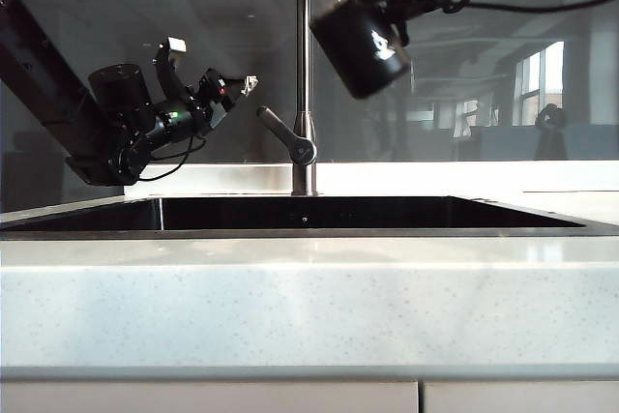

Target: Pick up the mug next to the sink, go to the faucet to get some water, pour the water into the sink, and finally put the mug back to its place.

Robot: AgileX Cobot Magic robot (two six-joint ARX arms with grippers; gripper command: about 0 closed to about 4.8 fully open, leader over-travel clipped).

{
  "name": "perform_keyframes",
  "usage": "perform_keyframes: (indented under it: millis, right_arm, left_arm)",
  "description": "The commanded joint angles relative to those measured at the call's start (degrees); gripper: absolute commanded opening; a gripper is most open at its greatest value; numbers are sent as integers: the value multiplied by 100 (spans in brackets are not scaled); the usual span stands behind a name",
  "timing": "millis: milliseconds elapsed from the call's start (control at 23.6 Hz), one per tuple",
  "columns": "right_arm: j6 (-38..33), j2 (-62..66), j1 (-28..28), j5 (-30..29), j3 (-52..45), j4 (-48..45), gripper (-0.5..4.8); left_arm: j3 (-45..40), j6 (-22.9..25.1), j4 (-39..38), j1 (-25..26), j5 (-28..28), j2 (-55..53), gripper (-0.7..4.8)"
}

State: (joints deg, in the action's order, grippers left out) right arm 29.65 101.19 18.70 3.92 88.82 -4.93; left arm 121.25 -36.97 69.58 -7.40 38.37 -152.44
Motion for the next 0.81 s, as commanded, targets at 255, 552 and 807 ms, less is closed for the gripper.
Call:
perform_keyframes:
  millis: [255, 552, 807]
  right_arm:
    - [2492, -291, 59, 1132, 72, -382, -1]
    - [4319, -372, 271, 1652, 72, -811, 0]
    - [5678, -409, 417, 1692, 72, -1027, 0]
  left_arm:
    - [24, -188, 85, -11, 28, 26, 368]
    - [24, -310, 173, -13, 24, 26, 368]
    - [26, -527, 197, -15, 17, 26, 368]
